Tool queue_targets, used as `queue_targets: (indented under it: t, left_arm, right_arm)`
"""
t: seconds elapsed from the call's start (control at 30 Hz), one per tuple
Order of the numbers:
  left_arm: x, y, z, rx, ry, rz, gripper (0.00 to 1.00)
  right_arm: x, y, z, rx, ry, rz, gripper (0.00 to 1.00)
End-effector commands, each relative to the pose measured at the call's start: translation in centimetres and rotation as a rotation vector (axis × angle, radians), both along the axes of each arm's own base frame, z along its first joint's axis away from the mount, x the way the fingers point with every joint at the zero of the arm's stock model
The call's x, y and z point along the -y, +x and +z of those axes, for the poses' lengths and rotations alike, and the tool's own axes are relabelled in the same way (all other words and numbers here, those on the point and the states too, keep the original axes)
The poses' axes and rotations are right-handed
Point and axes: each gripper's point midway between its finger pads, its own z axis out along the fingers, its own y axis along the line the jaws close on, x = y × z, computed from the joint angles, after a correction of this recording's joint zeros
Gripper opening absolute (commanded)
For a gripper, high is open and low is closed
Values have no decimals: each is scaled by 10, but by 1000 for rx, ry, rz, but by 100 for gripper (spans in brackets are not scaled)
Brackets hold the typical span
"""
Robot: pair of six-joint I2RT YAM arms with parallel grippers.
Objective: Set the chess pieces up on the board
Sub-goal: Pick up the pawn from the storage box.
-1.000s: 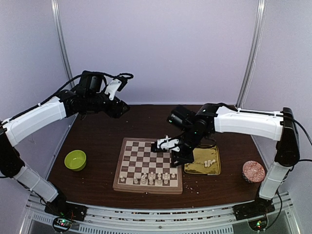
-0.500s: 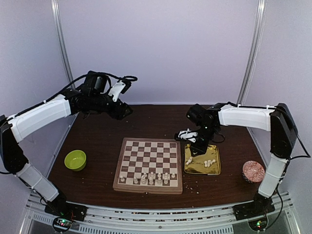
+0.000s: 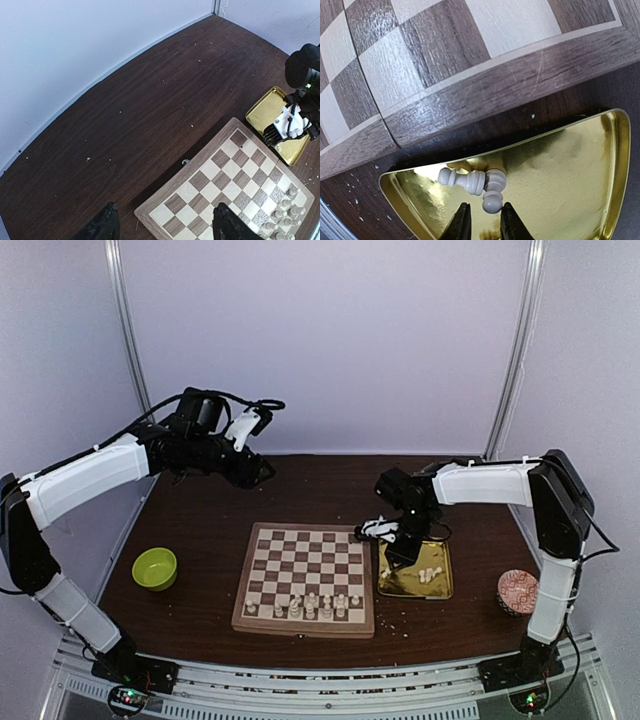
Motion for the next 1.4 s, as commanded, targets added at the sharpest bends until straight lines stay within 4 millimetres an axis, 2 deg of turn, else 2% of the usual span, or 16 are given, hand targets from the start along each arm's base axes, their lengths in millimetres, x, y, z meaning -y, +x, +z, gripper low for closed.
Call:
queue_targets:
  t: [0.0,0.43,0.73,0.83,1.07,1.17,1.27,1.37]
  left_arm:
    - [4,6,16,24,-43,-5,65]
    - [8,5,12,8,-48,-22,65]
    - [12,5,7,-18,-54,-28,65]
    - [18,1,4,-36,-68,-65,59]
    - [49,-19,2,30,-113,-146,53]
    - [83,-39,5,84,-176,-207,53]
    - [117,-57,-2,97,-201,-255,53]
    - [144,-68,-1,133,-257,-263,53]
  right_arm:
    - [-2,12,0,26,0,-28,20]
    - [-6,15,-1,18,17,-31,16]
    - [-8,15,-1,-4,35,-32,6]
    - [-8,15,4,-8,52,-41,3]
    - [-1,19,31,-17,155,-103,1]
    - [3,21,42,-14,182,-124,1]
    - [5,24,55,4,210,-142,1]
    - [7,26,66,21,234,-154,2]
